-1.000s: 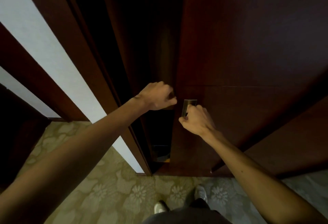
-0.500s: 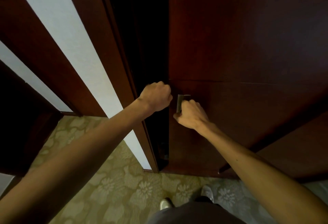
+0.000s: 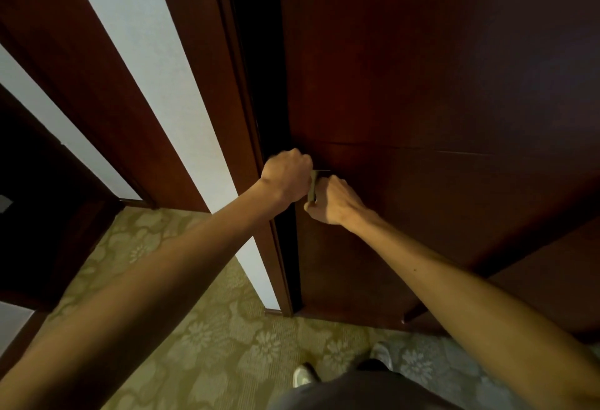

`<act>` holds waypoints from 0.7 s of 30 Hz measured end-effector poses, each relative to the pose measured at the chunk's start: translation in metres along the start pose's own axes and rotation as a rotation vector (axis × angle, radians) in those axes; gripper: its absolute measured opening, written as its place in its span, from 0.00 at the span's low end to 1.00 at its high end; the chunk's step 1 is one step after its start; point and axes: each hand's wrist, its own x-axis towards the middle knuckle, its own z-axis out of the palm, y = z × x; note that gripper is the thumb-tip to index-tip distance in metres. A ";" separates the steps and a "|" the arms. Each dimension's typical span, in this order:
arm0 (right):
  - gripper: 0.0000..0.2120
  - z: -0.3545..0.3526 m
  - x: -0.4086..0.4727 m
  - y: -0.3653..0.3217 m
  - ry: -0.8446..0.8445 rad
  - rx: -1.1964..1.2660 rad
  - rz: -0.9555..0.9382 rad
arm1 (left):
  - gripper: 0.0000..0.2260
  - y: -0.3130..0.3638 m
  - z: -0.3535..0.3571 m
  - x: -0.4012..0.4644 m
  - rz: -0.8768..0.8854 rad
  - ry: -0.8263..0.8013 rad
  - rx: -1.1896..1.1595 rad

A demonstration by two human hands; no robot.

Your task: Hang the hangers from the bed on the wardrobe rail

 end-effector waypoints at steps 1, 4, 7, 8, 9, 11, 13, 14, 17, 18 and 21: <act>0.11 0.002 0.001 -0.002 -0.001 0.002 -0.003 | 0.10 0.001 0.001 0.000 0.000 -0.001 0.018; 0.07 0.004 0.003 -0.010 -0.012 0.000 -0.013 | 0.09 0.001 0.003 -0.001 -0.007 0.010 0.060; 0.05 0.006 0.009 -0.014 -0.015 0.009 -0.018 | 0.08 0.000 0.006 -0.002 -0.015 0.024 0.113; 0.05 0.007 0.010 -0.017 -0.026 0.008 -0.019 | 0.08 0.000 0.006 -0.003 -0.017 0.023 0.128; 0.05 0.009 0.012 -0.017 -0.034 0.012 -0.031 | 0.08 0.000 0.007 -0.003 -0.017 0.021 0.147; 0.07 0.012 0.015 -0.020 -0.051 0.018 -0.052 | 0.08 -0.001 0.008 -0.004 -0.017 0.012 0.178; 0.09 0.014 0.018 -0.021 -0.051 0.016 -0.073 | 0.08 -0.001 0.008 -0.004 -0.021 0.001 0.194; 0.08 0.012 0.018 -0.021 -0.053 0.011 -0.068 | 0.08 -0.001 0.007 -0.004 -0.022 -0.004 0.189; 0.05 0.011 0.018 -0.018 -0.036 0.001 -0.071 | 0.08 -0.001 0.005 -0.003 -0.024 -0.015 0.163; 0.05 0.009 0.015 -0.019 -0.047 0.001 -0.066 | 0.08 0.000 0.005 -0.003 -0.026 -0.027 0.149; 0.07 0.008 0.010 -0.014 -0.036 0.012 -0.072 | 0.09 0.000 0.005 -0.005 -0.007 0.017 0.133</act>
